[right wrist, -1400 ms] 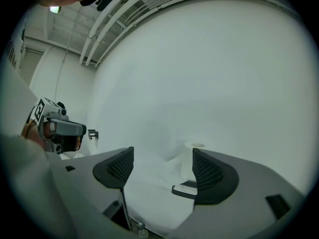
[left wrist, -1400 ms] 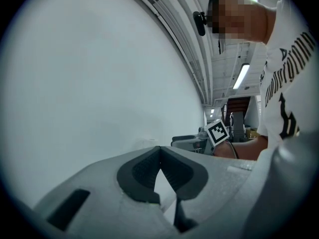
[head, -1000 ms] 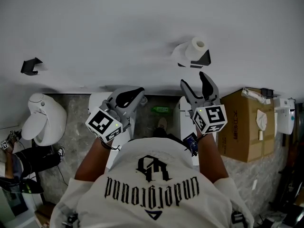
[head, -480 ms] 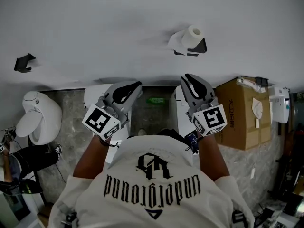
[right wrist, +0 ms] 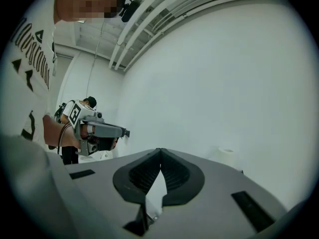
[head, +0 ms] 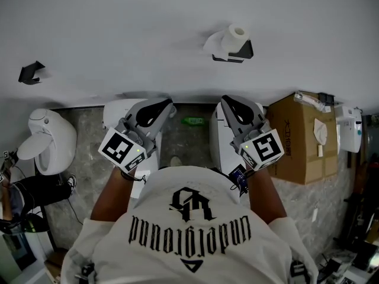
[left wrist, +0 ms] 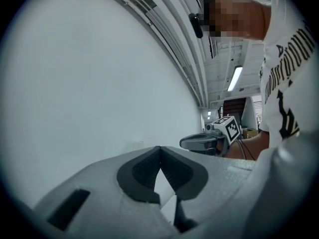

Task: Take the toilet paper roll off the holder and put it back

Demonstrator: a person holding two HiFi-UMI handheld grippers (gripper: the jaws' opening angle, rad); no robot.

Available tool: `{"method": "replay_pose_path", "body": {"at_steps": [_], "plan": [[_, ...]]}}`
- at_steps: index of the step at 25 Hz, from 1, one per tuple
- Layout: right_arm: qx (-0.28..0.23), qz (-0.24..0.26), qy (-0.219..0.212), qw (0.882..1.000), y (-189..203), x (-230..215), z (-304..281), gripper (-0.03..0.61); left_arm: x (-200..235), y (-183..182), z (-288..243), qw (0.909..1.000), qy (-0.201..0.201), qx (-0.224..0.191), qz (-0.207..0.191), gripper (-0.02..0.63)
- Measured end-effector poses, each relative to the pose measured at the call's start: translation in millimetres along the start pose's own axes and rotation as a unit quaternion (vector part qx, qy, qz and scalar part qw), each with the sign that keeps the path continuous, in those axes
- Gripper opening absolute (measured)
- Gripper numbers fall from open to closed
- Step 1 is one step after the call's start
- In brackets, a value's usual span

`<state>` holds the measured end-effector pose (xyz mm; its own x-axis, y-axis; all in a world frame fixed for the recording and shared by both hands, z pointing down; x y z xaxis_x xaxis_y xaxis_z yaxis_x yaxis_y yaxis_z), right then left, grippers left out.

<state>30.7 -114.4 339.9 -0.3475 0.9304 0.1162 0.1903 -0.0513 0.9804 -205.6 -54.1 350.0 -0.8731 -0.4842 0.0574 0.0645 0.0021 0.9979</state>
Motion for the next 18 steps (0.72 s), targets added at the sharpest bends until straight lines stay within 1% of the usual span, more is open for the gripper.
{"method": "replay_pose_path", "body": {"at_steps": [8,15,18], "plan": [[-0.003,-0.009,-0.022,1.000,12,7,57,0.015,-58,7,-6,1.0000,0.001,0.008,0.003,0.014],[-0.005,-0.008,-0.036,0.999,19,5,117,0.015,-119,7,-23,0.9999,0.008,0.008,0.001,0.014],[-0.010,-0.005,-0.043,0.999,24,6,142,0.015,-146,9,-27,1.0000,0.003,0.009,-0.001,0.014]]}}
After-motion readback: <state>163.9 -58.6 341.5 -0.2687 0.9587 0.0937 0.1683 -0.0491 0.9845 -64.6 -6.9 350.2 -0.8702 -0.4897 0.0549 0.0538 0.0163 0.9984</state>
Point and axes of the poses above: the fingertips, and each gripper's own axes: z backward along the fingers, x to its left, y out of its underside, the point moved 8 cm from there along z, backward along the fingers, and after that the axes turned 11 degrees about -y, right-handed, at the moved point
